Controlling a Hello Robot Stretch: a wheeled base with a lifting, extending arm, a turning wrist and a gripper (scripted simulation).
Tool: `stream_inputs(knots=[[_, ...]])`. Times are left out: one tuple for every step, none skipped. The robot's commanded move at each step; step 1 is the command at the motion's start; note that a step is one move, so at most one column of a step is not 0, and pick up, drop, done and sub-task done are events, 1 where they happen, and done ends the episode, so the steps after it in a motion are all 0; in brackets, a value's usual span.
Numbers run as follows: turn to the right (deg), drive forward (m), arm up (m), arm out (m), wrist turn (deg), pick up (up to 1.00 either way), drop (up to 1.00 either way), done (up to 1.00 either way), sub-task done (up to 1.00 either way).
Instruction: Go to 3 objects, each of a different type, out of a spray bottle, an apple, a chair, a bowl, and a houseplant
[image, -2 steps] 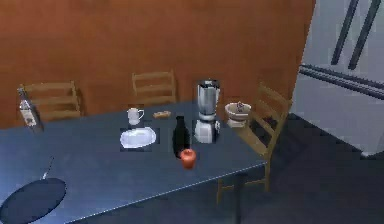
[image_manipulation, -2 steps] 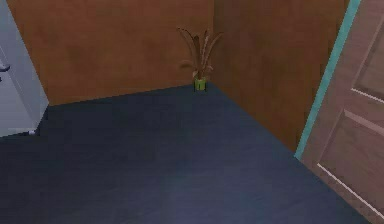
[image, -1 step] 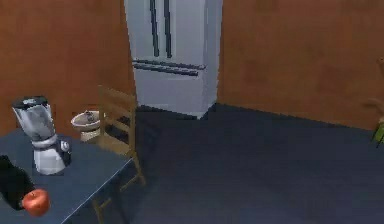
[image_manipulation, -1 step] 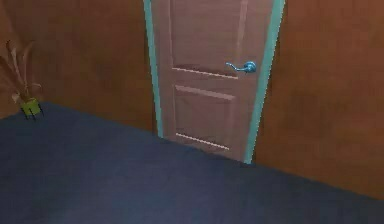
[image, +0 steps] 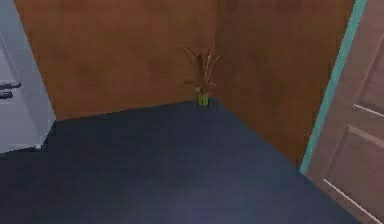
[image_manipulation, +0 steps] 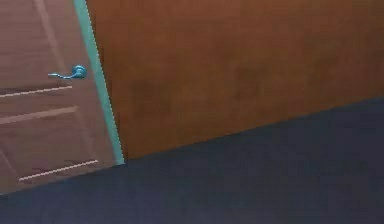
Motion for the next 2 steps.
stream_inputs(knots=[[45.0,0.00,0.00,0.00,0.0,0.00,0.00,0.00,0.00],[39.0,0.00,0.00,0.00,0.0,0.00,0.00,0.00,0.00]])
